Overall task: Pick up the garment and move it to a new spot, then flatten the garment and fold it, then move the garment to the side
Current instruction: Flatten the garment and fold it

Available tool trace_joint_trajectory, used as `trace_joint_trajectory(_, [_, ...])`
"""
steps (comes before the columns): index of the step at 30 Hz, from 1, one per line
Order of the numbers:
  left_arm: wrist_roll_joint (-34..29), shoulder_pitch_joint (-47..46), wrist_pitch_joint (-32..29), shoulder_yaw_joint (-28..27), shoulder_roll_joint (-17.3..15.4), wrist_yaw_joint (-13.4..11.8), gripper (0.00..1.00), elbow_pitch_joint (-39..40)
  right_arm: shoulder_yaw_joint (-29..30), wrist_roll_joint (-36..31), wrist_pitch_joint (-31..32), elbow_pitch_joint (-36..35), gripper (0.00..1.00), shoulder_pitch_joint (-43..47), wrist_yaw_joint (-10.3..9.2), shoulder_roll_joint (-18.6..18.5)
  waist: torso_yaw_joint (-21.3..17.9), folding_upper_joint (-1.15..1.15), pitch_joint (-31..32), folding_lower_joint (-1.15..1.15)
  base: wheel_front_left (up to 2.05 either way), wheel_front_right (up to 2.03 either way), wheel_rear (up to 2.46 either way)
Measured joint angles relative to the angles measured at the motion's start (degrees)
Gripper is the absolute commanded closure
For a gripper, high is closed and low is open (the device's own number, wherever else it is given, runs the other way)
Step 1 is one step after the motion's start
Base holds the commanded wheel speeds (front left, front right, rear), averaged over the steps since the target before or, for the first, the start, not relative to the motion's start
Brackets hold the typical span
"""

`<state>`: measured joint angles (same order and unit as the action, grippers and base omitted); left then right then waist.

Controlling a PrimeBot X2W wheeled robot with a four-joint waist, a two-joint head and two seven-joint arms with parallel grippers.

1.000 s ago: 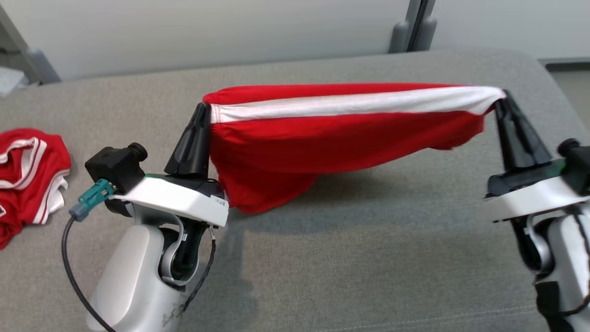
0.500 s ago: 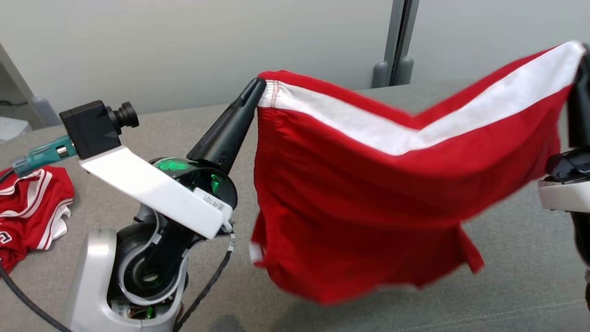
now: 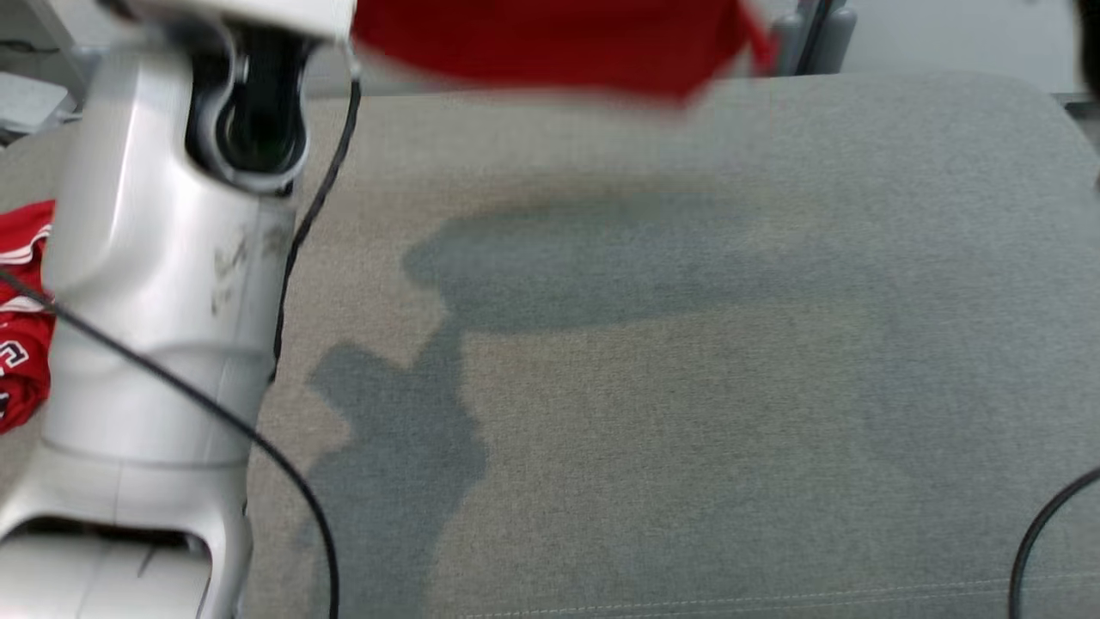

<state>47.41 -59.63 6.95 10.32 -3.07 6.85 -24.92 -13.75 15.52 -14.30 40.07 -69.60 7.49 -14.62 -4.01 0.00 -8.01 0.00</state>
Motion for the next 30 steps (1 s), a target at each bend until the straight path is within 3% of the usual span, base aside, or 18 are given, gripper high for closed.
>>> trace_joint_trajectory(5, [4.8, -4.4, 4.4, 10.8, -1.1, 0.2, 1.00, -1.7, -1.9, -5.5, -0.4, 3.0, 1.00, -5.7, 0.00, -1.1, 1.0, 0.00, -2.9, 0.00, 0.00, 0.00, 0.00])
trace_joint_trajectory(11, [10.8, 5.6, 6.5, 26.9, -7.8, 0.2, 1.00, -1.9, -8.8, -5.9, -0.4, 8.5, 1.00, 3.2, 0.01, -1.4, 0.5, 0.00, -7.8, 0.00, 0.00, 0.00, 0.00])
trace_joint_trajectory(15, [12.5, 8.7, 7.3, 35.5, -8.9, 0.2, 1.00, -4.0, -13.7, -4.9, -0.4, 9.0, 1.00, 8.7, 0.01, -1.8, -0.2, 0.00, -12.2, 0.00, 0.00, 0.00, 0.00])
trace_joint_trajectory(20, [12.5, 14.9, 7.3, 35.9, -8.6, 0.2, 1.00, -2.9, -15.9, -1.9, -0.4, 9.6, 1.00, 17.3, 0.01, -3.0, -1.7, 0.00, -14.1, 0.00, 0.00, 0.00, 0.00])
trace_joint_trajectory(24, [11.7, 21.2, 7.3, 35.6, -8.8, 0.2, 1.00, 1.2, -14.6, 0.6, -0.4, 8.4, 1.00, 23.0, 0.01, -5.3, -1.6, 0.00, -12.1, 0.00, 0.00, 0.00, 0.00])
trace_joint_trajectory(30, [12.3, 30.4, 7.5, 36.0, -11.2, 0.2, 1.00, 3.8, -14.1, 2.2, -0.4, 5.3, 1.00, 33.1, 0.01, -5.8, -1.0, 0.00, -7.2, 0.00, 0.00, 0.00, 0.00])
